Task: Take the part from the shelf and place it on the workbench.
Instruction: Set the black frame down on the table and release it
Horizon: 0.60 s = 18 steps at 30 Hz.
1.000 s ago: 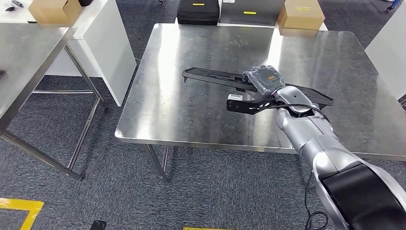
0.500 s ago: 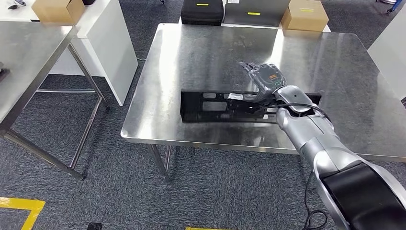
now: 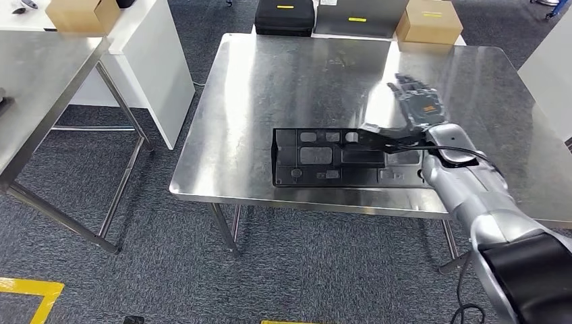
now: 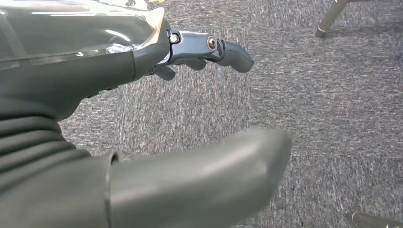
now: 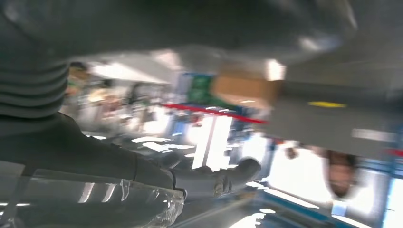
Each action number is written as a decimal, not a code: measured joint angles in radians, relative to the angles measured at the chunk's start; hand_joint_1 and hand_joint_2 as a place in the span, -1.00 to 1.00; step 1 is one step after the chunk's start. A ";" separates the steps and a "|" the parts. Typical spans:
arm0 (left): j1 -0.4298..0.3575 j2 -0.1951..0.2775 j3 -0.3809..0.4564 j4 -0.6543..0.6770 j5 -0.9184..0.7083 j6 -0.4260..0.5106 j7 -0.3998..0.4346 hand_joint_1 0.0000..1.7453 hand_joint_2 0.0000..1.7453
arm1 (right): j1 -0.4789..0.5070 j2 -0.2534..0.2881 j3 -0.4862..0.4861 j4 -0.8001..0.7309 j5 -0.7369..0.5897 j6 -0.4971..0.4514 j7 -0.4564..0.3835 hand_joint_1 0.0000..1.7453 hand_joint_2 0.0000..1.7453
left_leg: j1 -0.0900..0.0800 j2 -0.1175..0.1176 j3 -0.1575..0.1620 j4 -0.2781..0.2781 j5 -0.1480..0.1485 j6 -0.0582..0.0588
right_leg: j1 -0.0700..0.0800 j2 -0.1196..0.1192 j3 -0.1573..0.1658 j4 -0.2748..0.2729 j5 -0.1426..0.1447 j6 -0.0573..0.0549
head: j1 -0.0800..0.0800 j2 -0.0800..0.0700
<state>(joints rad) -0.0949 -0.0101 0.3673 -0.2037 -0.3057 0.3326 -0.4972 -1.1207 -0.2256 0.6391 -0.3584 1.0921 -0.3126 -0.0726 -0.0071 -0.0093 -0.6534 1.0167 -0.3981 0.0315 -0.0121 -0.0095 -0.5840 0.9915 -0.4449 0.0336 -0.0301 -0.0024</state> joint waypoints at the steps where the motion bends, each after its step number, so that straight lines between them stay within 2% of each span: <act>1: 0.003 0.000 0.002 0.000 0.001 -0.002 0.001 -1.00 -1.00 | -0.004 -0.027 -0.005 0.006 -0.003 -0.002 0.021 -1.00 -1.00 | 0.000 -0.002 0.000 0.000 0.000 0.001 | 0.000 -0.003 0.001 0.000 -0.001 0.001 | 0.000 0.000; 6: 0.026 0.000 0.018 0.000 0.004 -0.017 0.004 -1.00 -1.00 | -0.032 -0.178 -0.073 0.040 -0.067 0.036 0.068 -1.00 -1.00 | -0.002 -0.008 -0.001 0.000 -0.001 0.004 | -0.001 -0.008 0.003 0.000 -0.003 0.005 | 0.000 0.000; 9: 0.028 0.000 0.027 0.000 0.004 -0.020 -0.001 -1.00 -1.00 | -0.036 -0.249 -0.118 0.053 -0.085 0.042 0.120 -1.00 -1.00 | -0.004 -0.009 -0.001 0.000 -0.002 0.006 | -0.001 -0.008 0.004 0.000 -0.003 0.006 | 0.000 0.000; 12: 0.029 0.000 0.036 0.000 0.006 -0.022 -0.008 -1.00 -1.00 | -0.036 -0.292 -0.153 0.062 -0.074 0.031 0.212 -1.00 -1.00 | -0.005 -0.009 0.000 0.000 -0.003 0.007 | -0.001 -0.007 0.005 0.000 -0.003 0.006 | 0.000 0.000; 15: 0.030 -0.001 0.044 0.000 0.009 -0.026 -0.010 -1.00 -1.00 | -0.035 -0.327 -0.167 0.067 -0.054 0.011 0.248 -1.00 -1.00 | -0.005 -0.007 0.001 0.000 -0.003 0.009 | -0.001 -0.007 0.005 0.000 -0.003 0.006 | 0.000 0.000; 18: 0.031 -0.007 0.056 0.000 0.023 -0.025 -0.006 -1.00 -1.00 | -0.019 -0.365 -0.185 0.069 -0.047 -0.100 0.287 -1.00 -1.00 | -0.004 -0.008 0.003 0.001 -0.004 0.010 | -0.003 -0.008 0.006 -0.001 -0.005 0.009 | -0.001 0.000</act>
<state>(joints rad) -0.0644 -0.0171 0.4231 -0.2033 -0.2826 0.3077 -0.5032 -1.1394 -0.5901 0.4544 -0.2895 1.0448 -0.4124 0.2143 -0.0112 -0.0172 -0.6499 1.0172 -0.4022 0.0417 -0.0148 -0.0178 -0.5776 0.9906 -0.4500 0.0430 -0.0307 -0.0023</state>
